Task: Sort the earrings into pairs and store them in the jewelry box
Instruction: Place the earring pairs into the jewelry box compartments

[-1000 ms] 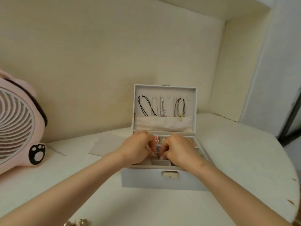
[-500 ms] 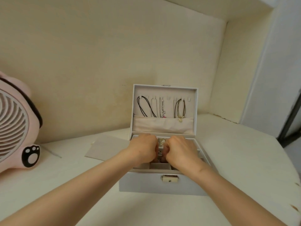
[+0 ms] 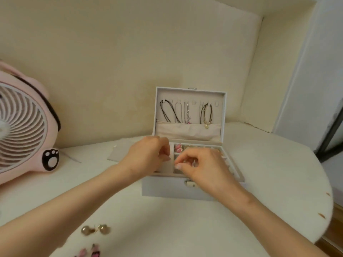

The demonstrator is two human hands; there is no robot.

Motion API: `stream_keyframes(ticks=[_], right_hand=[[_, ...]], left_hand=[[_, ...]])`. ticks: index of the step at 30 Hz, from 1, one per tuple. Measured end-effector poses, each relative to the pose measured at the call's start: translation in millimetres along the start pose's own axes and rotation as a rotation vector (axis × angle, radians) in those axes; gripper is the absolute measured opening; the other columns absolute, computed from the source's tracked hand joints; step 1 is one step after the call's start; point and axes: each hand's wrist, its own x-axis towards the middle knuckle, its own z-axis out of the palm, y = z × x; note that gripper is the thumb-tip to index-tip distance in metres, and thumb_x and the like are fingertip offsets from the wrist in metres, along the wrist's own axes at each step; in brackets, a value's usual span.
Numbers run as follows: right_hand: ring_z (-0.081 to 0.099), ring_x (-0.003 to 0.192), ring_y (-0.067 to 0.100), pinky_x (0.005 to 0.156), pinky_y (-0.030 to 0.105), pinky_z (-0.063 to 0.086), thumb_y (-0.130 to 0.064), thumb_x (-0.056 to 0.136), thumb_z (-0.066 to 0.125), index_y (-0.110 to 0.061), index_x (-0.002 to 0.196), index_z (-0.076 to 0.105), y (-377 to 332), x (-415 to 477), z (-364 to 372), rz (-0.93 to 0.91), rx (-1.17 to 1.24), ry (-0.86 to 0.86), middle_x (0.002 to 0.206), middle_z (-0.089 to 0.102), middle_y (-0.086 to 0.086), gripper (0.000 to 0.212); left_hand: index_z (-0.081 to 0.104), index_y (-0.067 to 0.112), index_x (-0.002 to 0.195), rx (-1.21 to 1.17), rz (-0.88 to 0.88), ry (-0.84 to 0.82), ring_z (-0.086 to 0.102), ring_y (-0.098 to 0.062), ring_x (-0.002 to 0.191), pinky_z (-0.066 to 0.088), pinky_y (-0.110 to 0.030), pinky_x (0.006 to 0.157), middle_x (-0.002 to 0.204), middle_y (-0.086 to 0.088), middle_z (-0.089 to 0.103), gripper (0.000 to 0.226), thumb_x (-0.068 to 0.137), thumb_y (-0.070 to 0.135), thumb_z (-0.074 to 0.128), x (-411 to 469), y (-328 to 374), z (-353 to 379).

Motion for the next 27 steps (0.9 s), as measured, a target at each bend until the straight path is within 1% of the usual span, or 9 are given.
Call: stream_keyframes(ticks=[4, 7, 11, 15, 17, 19, 23, 25, 27], right_hand=[[0.045, 0.067, 0.003, 0.075, 0.024, 0.042, -0.026, 0.083, 0.066, -0.027, 0.098, 0.073, -31, -27, 53, -0.18, 0.053, -0.347, 0.087, 0.062, -0.006, 0.017], [0.049, 0.08, 0.009, 0.079, 0.027, 0.042, -0.036, 0.083, 0.066, -0.028, 0.111, 0.067, -46, -38, 91, -0.206, 0.072, -0.469, 0.103, 0.058, -0.003, 0.03], [0.054, 0.095, 0.013, 0.075, 0.026, 0.036, -0.045, 0.077, 0.07, -0.029, 0.109, 0.064, -54, -38, 113, -0.181, 0.002, -0.453, 0.104, 0.052, -0.005, 0.037], [0.056, 0.086, 0.013, 0.073, 0.027, 0.041, -0.036, 0.078, 0.069, -0.025, 0.088, 0.068, -54, -38, 114, -0.174, 0.035, -0.403, 0.094, 0.055, -0.006, 0.015], [0.056, 0.086, 0.015, 0.076, 0.028, 0.043, -0.029, 0.081, 0.068, -0.022, 0.089, 0.069, -51, -39, 114, -0.182, 0.044, -0.377, 0.094, 0.055, -0.004, 0.011], [0.055, 0.086, 0.015, 0.077, 0.027, 0.043, -0.027, 0.081, 0.068, -0.021, 0.092, 0.07, -49, -39, 113, -0.18, 0.049, -0.348, 0.091, 0.052, -0.004, 0.012], [0.056, 0.089, 0.016, 0.082, 0.027, 0.044, -0.025, 0.084, 0.066, -0.02, 0.098, 0.071, -44, -40, 112, -0.164, 0.064, -0.337, 0.09, 0.05, -0.004, 0.016], [0.056, 0.088, 0.015, 0.082, 0.024, 0.043, -0.025, 0.086, 0.063, -0.021, 0.102, 0.071, -40, -42, 111, -0.169, 0.049, -0.328, 0.09, 0.048, -0.005, 0.018], [0.054, 0.083, 0.01, 0.08, 0.019, 0.041, -0.024, 0.09, 0.06, -0.022, 0.104, 0.071, -34, -46, 108, -0.17, 0.077, -0.308, 0.089, 0.046, -0.006, 0.018]], left_hand=[[0.064, 0.018, 0.091, -0.038, -0.007, 0.05, 0.05, -0.014, 0.079, 0.045, -0.03, 0.074, 0.088, 0.007, 0.059, 0.007, 0.085, 0.021, 0.061, -19, -11, -19], [0.063, 0.018, 0.091, -0.04, -0.007, 0.063, 0.051, -0.015, 0.079, 0.046, -0.031, 0.074, 0.083, 0.01, 0.055, 0.006, 0.087, 0.021, 0.059, -28, -12, -29], [0.053, 0.02, 0.081, 0.014, -0.061, 0.02, 0.051, -0.014, 0.068, 0.045, -0.03, 0.067, 0.069, 0.011, 0.056, 0.012, 0.09, 0.028, 0.057, -43, -14, -47], [0.058, 0.018, 0.08, 0.235, -0.145, -0.433, 0.053, -0.001, 0.055, 0.04, -0.019, 0.053, 0.067, 0.008, 0.066, 0.015, 0.09, 0.029, 0.056, -69, -24, -64], [0.057, 0.021, 0.082, 0.33, -0.158, -0.632, 0.054, -0.001, 0.061, 0.039, -0.016, 0.054, 0.074, 0.009, 0.066, 0.01, 0.087, 0.028, 0.061, -81, -30, -65], [0.056, 0.023, 0.086, 0.362, -0.187, -0.735, 0.052, -0.003, 0.065, 0.038, -0.017, 0.057, 0.076, 0.011, 0.058, 0.012, 0.083, 0.029, 0.066, -92, -37, -59], [0.056, 0.026, 0.095, 0.331, -0.208, -0.751, 0.058, -0.014, 0.088, 0.042, -0.024, 0.069, 0.089, 0.011, 0.056, 0.026, 0.077, 0.036, 0.071, -106, -48, -44], [0.056, 0.026, 0.095, 0.301, -0.186, -0.697, 0.054, -0.009, 0.083, 0.039, -0.021, 0.065, 0.088, 0.013, 0.055, 0.024, 0.078, 0.036, 0.07, -111, -53, -40], [0.054, 0.025, 0.088, 0.265, -0.175, -0.652, 0.053, -0.001, 0.064, 0.036, -0.017, 0.055, 0.084, 0.011, 0.056, 0.018, 0.08, 0.032, 0.068, -117, -56, -38]])
